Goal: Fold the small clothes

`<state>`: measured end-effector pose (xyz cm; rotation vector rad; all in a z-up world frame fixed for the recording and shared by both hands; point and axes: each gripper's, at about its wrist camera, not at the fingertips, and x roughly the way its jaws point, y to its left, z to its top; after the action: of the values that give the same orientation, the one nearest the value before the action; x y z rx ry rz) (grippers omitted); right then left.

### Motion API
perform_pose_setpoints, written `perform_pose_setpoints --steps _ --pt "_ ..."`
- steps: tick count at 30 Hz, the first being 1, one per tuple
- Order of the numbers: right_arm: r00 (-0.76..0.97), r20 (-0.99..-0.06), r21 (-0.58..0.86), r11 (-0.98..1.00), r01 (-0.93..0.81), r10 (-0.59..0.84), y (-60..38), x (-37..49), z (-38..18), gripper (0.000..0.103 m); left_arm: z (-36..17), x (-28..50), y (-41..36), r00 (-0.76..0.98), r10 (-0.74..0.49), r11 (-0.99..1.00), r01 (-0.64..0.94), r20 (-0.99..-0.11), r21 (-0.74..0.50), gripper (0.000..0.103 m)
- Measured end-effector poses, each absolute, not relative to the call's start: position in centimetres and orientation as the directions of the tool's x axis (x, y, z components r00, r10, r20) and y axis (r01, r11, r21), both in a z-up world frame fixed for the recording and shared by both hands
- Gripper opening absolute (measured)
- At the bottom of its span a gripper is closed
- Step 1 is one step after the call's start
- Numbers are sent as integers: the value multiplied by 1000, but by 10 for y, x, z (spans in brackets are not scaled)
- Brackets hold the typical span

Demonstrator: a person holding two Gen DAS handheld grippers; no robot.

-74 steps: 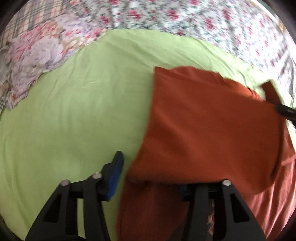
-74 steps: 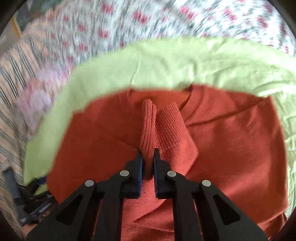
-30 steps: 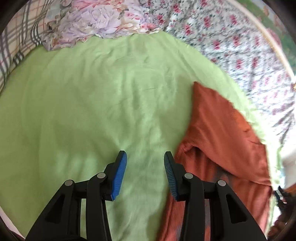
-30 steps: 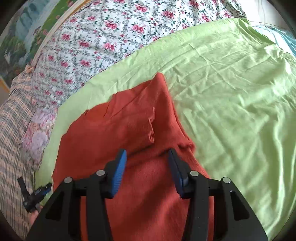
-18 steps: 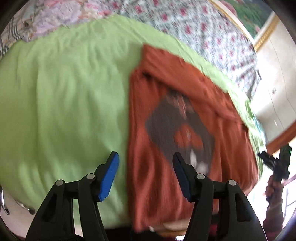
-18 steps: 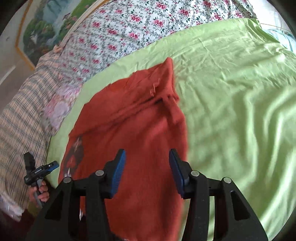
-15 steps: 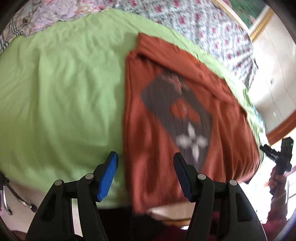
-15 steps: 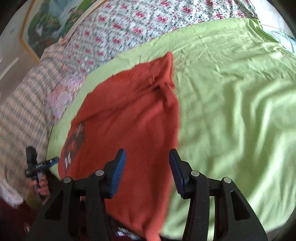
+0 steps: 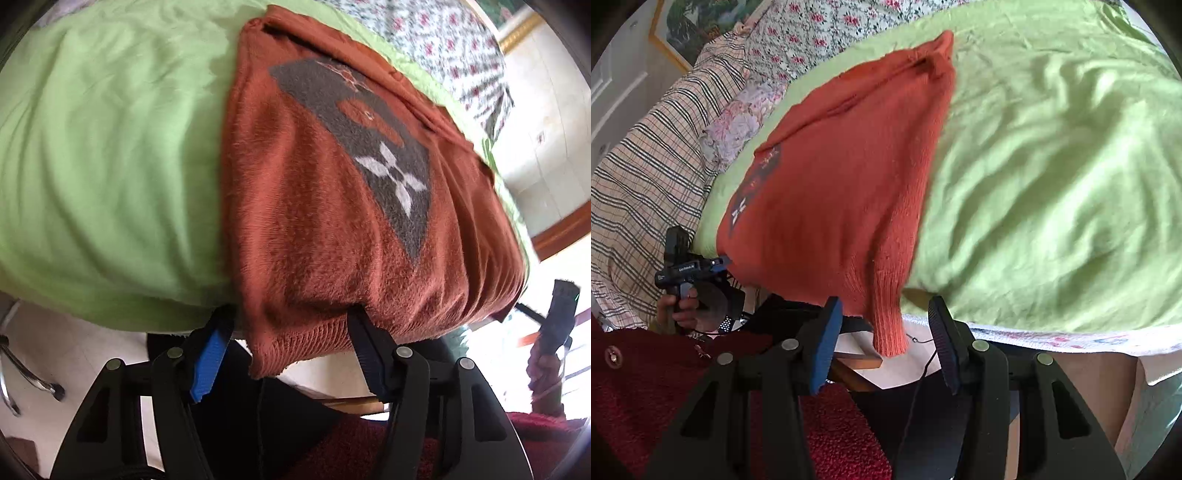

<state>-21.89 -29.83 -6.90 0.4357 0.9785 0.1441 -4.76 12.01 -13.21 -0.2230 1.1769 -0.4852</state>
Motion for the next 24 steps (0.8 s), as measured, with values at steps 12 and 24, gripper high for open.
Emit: perform_pose_setpoints --steps 12,24 --pt "587 -696 482 875 -43 413 -282 -215 -42 7 -62 -77 110 374 -590 793 435 -716 -426 5" --pt "815 -424 585 806 -85 394 -326 -187 31 7 18 -7 133 595 -625 773 383 -505 -506 5"
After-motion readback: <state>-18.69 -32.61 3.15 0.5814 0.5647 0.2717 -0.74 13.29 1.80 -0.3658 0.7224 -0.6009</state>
